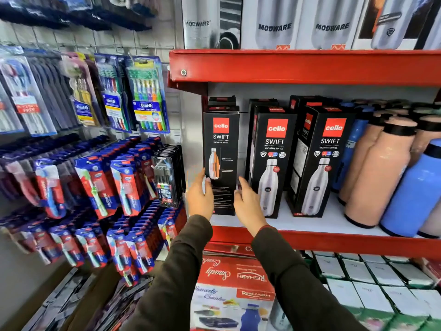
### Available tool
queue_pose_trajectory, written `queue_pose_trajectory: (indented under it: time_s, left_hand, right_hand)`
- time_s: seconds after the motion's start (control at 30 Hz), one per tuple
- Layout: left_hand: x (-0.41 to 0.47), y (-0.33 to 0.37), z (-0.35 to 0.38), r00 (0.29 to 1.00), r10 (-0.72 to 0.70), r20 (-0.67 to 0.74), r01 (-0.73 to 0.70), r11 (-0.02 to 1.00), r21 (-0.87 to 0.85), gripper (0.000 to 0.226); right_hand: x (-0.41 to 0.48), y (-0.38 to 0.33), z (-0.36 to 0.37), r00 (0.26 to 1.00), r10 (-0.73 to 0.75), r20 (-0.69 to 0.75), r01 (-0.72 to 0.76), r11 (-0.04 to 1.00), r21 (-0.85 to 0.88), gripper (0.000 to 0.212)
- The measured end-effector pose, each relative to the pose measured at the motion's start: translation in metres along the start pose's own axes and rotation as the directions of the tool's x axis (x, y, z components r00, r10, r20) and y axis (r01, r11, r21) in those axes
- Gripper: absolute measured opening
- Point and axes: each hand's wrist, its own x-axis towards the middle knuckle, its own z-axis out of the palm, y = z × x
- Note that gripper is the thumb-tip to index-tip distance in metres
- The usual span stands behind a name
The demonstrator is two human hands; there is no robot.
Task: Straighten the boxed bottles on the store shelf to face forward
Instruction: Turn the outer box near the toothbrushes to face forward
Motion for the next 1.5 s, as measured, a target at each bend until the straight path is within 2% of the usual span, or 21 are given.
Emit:
queue_pose_trajectory:
  time_s: [0.13, 0.33, 0.53, 0.73, 0.83, 0.97, 1.1, 1.17, 1.3, 1.5]
  left_hand:
    - [0.008, -0.003, -0.006, 0.998, 0.005, 0.065, -0.003, 1.000, -0.026, 0.037]
    - [0.010, 0.003, -0.019, 0.989, -0.008, 0.150, 0.042, 0.974, -0.224, 0.037]
    - [0.009, 0.007, -0.031, 0.994, 0.029, 0.106, 0.007, 0.946, -0.325, 0.029]
    - [0.002, 0.006, -0.036, 1.000, 0.030, 0.001, -0.028, 0.940, -0.340, 0.024]
    - [0.001, 0.001, -0.037, 0.998, 0.064, 0.003, -0.060, 0.946, -0.318, 0.021]
    - [0.006, 0.001, -0.040, 0.993, 0.119, -0.008, -0.117, 0.956, -0.270, 0.038]
    - [0.023, -0.004, -0.041, 0.977, 0.043, 0.207, 0.020, 0.957, -0.290, 0.039]
    - [0.028, -0.011, -0.043, 0.960, 0.046, 0.276, 0.037, 0.956, -0.290, 0.038]
    - [0.026, -0.018, -0.048, 0.953, 0.065, 0.295, 0.026, 0.955, -0.294, 0.037]
    - [0.018, -0.016, -0.044, 0.965, 0.062, 0.255, 0.020, 0.952, -0.304, 0.040]
  right_hand:
    - [0.001, 0.000, 0.004, 1.000, 0.016, -0.021, -0.017, 1.000, -0.022, 0.049]
    - [-0.002, -0.003, 0.010, 0.998, 0.012, -0.059, -0.008, 0.998, 0.063, 0.051]
    - [-0.005, -0.012, 0.009, 0.989, -0.033, -0.147, 0.048, 0.994, 0.101, 0.062]
    - [-0.003, -0.023, 0.013, 0.976, -0.033, -0.216, 0.047, 0.997, 0.058, 0.078]
    - [-0.004, -0.025, 0.012, 0.974, -0.051, -0.219, 0.058, 0.998, 0.027, 0.076]
    - [-0.005, -0.025, 0.011, 0.980, -0.062, -0.187, 0.072, 0.996, 0.047, 0.071]
    - [-0.004, -0.026, 0.009, 0.987, -0.095, -0.130, 0.106, 0.992, 0.073, 0.067]
    - [-0.003, -0.026, 0.009, 0.987, -0.123, -0.100, 0.132, 0.988, 0.085, 0.070]
    - [-0.002, -0.019, 0.013, 0.991, -0.129, -0.043, 0.133, 0.988, 0.079, 0.095]
    - [-0.002, -0.007, 0.018, 0.993, -0.106, -0.047, 0.107, 0.994, 0.028, 0.082]
